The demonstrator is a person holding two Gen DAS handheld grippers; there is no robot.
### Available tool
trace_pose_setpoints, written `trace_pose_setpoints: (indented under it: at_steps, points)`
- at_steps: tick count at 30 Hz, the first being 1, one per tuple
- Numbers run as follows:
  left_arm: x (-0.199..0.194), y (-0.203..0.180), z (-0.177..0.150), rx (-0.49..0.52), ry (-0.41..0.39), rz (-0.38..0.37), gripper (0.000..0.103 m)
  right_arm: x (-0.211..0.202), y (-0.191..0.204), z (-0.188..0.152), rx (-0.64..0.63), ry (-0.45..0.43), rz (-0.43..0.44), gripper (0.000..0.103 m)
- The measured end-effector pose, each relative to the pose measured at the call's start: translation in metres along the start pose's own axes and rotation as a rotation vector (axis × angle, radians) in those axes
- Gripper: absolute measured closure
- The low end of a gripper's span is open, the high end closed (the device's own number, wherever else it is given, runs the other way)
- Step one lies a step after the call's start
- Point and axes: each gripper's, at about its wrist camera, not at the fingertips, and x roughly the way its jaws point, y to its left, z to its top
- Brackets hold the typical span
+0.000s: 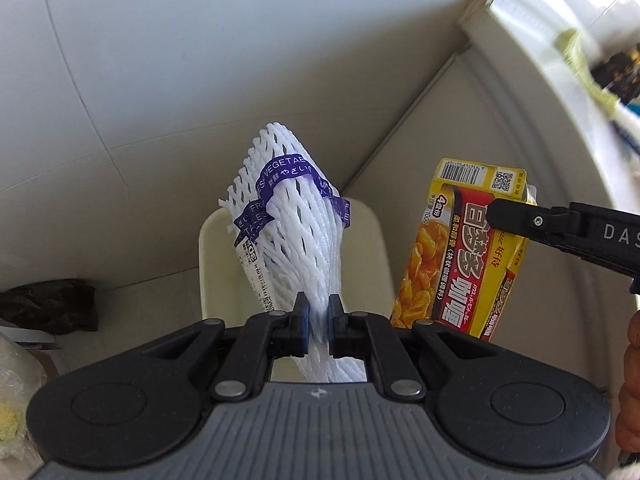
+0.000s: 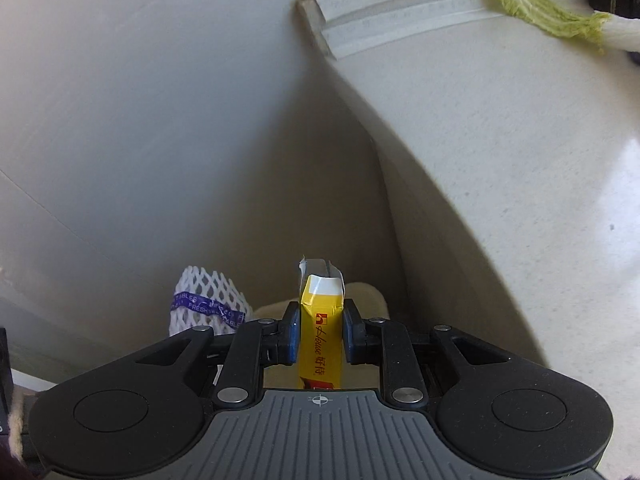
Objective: Collect trash
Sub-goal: 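Carry the foam net and yellow box down over the cream trash bin with both tools, then open the left tool over the bin while the right tool releases the yellow box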
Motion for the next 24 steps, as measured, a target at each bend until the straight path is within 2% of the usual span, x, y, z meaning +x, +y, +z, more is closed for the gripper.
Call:
trace_pose_setpoints:
  at_steps: [11,16,24]
  points:
    - [0.065,0.005,0.013,0.035,0.078,0.107,0.095,0.075,-0.006,-0.005,0.011,0.09,-0.064,0.082]
    - [0.083,0.007,0.02,0.017,0.098,0.129,0.095,0.092,0.003,-0.006,-0.015,0.119,-0.086,0.082]
    - [0.08,0.008,0.019,0.013,0.109,0.148,0.094,0.094,0.008,-0.012,-0.043,0.147,-0.095,0.081]
